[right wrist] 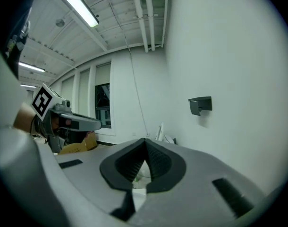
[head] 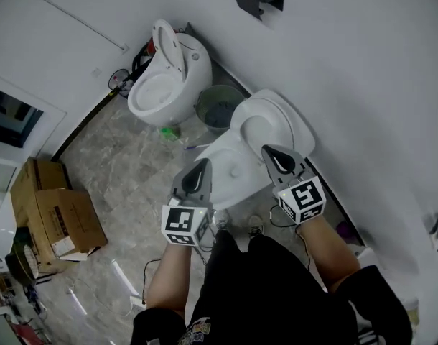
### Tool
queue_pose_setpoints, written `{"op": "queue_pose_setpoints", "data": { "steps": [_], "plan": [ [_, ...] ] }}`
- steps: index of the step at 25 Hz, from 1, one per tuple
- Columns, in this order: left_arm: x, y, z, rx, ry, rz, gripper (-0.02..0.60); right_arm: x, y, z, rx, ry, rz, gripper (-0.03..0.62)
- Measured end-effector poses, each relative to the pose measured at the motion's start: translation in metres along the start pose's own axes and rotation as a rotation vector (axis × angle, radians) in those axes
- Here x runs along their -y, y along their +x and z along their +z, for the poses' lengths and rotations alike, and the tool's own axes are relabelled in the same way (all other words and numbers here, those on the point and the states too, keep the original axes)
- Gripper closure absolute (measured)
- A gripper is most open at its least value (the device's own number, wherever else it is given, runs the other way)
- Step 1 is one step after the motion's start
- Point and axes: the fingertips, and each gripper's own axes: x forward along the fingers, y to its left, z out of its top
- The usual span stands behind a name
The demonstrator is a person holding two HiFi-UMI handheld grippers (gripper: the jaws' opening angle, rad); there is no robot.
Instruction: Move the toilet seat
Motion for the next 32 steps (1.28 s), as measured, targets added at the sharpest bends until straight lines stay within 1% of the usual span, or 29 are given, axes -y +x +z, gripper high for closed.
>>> {"op": "queue_pose_setpoints", "data": {
  "steps": [3, 5, 7, 10, 13, 17, 22, 24, 27, 29, 32],
  "plan": [
    [-0.017, -0.037, -0.007, 0.013, -0.043, 0.053, 0.575, -0.033, 0.006, 0.002, -0.004, -0.005, 0.049, 0.589],
    [-0.029, -0.059, -0.013, 0.016, -0.051, 0.087, 0.575, -0.053, 0.008, 0.000, -0.010, -0.013, 0.072, 0.589],
    [-0.038, -0.080, -0.019, 0.007, -0.049, 0.098, 0.575, -0.073, 0.010, 0.000, -0.011, -0.008, 0.078, 0.589],
    [-0.054, -0.112, -0.024, 0.014, -0.032, 0.094, 0.575, -0.101, 0.012, -0.001, -0.004, 0.024, 0.060, 0.589],
    [-0.068, -0.149, -0.031, 0.016, -0.026, 0.060, 0.575, -0.138, 0.008, -0.005, 0.000, 0.063, 0.018, 0.589],
    [-0.083, -0.202, -0.041, 0.027, -0.016, -0.020, 0.575, -0.197, -0.008, -0.010, 0.011, 0.092, -0.076, 0.589],
    [-0.096, -0.264, -0.061, 0.022, -0.031, -0.108, 0.575, -0.278, -0.043, -0.015, -0.015, 0.056, -0.165, 0.589],
    [-0.097, -0.281, -0.069, 0.011, -0.057, -0.135, 0.575, -0.301, -0.061, -0.018, -0.037, 0.035, -0.194, 0.589],
    [-0.086, -0.298, -0.076, 0.014, -0.104, -0.183, 0.575, -0.320, -0.089, -0.018, -0.054, 0.017, -0.240, 0.589],
    [-0.073, -0.307, -0.079, 0.021, -0.102, -0.210, 0.575, -0.325, -0.109, -0.020, -0.054, 0.018, -0.268, 0.589],
    [-0.049, -0.319, -0.080, 0.026, -0.077, -0.234, 0.575, -0.327, -0.137, -0.020, -0.039, 0.038, -0.298, 0.589]
  ]
}}
